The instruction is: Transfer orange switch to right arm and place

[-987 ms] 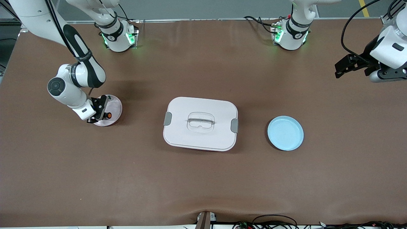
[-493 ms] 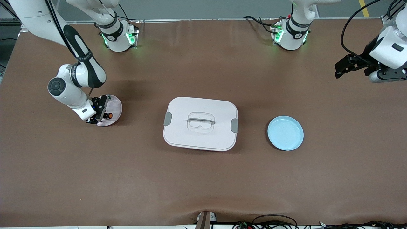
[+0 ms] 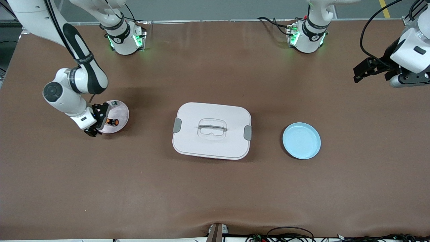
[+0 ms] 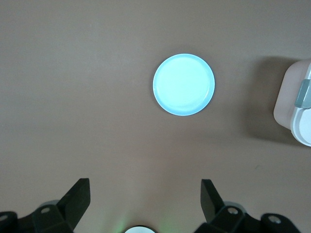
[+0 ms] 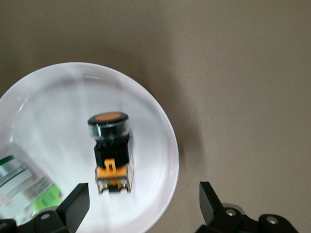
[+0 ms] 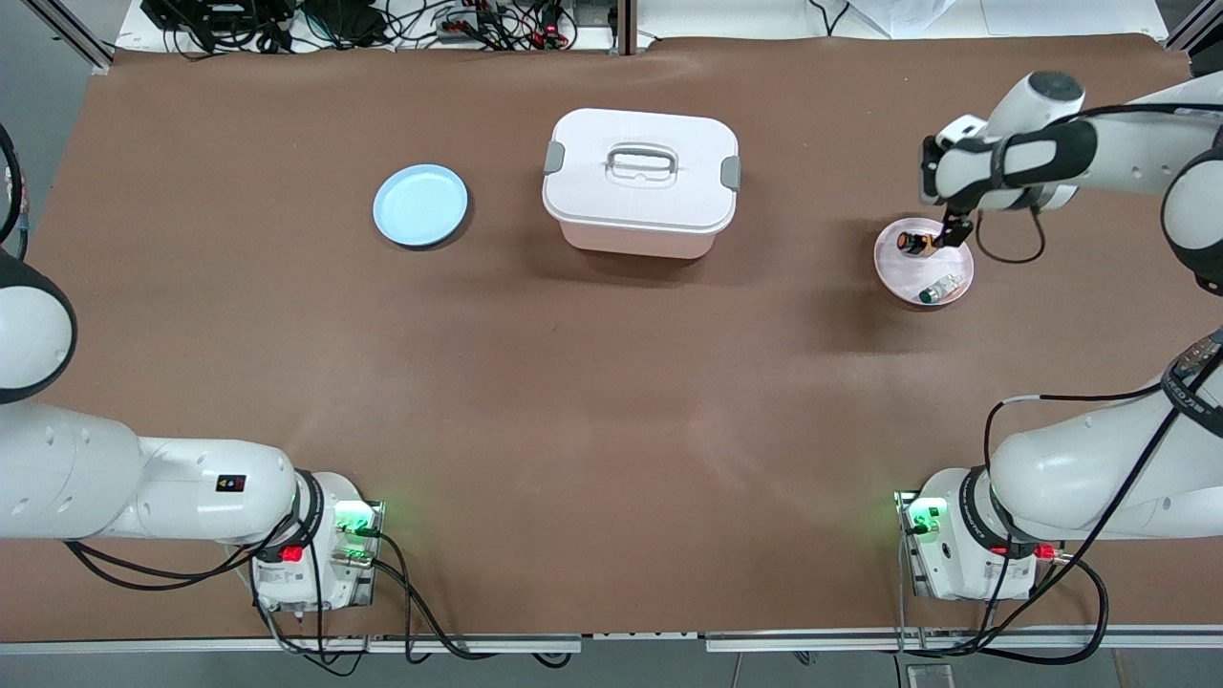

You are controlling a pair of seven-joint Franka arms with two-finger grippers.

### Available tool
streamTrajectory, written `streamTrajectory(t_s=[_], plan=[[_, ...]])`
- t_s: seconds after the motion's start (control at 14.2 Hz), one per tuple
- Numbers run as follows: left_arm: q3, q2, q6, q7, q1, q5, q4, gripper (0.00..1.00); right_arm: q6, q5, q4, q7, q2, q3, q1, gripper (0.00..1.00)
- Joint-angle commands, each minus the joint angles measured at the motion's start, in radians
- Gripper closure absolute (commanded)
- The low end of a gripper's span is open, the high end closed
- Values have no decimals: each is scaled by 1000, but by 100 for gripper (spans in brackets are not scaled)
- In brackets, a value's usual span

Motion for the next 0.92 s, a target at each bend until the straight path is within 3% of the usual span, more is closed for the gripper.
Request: streamTrajectory(t_s=[0.0,0.35,0.7,0.85], plan=[[-1,-16,7,13,5,-13,-8,0,-239,8,147,43,-36,12,-40,0],[-9,-14,6,5,2,-13,-10,0,-532,8,378,271,-76,22,-23,0],[-9,-14,6,4,-1,-13,-10,0,-827,6,530,717,-134,21,136,0],[-9,-14,6,4,-1,-13,-10,0,-881,6,548,918,-171,22,181,0]])
